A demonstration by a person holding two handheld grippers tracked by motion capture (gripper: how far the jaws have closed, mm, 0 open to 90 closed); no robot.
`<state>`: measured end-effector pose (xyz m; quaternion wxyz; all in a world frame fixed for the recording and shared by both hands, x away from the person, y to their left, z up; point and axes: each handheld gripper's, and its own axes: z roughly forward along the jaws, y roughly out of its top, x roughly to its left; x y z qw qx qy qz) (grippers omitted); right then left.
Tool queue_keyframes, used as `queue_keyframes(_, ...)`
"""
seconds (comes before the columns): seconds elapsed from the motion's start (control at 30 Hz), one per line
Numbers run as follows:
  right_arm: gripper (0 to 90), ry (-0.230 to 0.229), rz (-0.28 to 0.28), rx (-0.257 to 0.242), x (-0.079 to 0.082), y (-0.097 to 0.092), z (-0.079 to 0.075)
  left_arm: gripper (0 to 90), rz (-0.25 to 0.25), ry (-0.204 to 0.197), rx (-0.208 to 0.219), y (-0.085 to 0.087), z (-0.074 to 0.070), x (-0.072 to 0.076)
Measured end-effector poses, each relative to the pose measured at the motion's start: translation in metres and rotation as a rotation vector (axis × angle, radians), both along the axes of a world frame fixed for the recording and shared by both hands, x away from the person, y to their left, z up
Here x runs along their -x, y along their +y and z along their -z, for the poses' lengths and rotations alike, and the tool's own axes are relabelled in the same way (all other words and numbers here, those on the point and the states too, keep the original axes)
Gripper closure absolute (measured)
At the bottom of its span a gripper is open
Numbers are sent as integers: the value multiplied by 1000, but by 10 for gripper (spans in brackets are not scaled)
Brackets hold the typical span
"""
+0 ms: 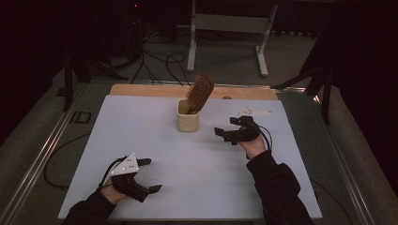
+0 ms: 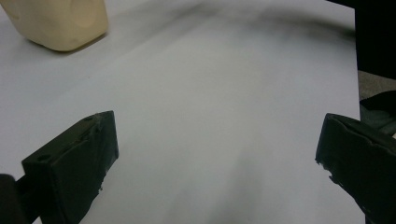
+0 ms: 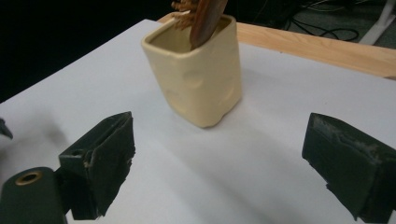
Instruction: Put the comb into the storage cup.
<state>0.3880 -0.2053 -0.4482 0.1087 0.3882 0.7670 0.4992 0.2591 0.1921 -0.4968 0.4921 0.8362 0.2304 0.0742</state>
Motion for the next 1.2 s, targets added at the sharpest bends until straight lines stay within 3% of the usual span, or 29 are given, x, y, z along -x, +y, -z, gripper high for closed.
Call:
queue_keyframes(0.6,90,10,-36,3,37,-17,27,0,6,1,-3,-1,0,1)
queue_keyframes(0.87,90,4,-45,14,50,-25,32,0,7,1,-4,0,0,1)
queue_keyframes(1.2,90,-4,-59,12,76,-39,39,1,5,1,-3,0,0,1)
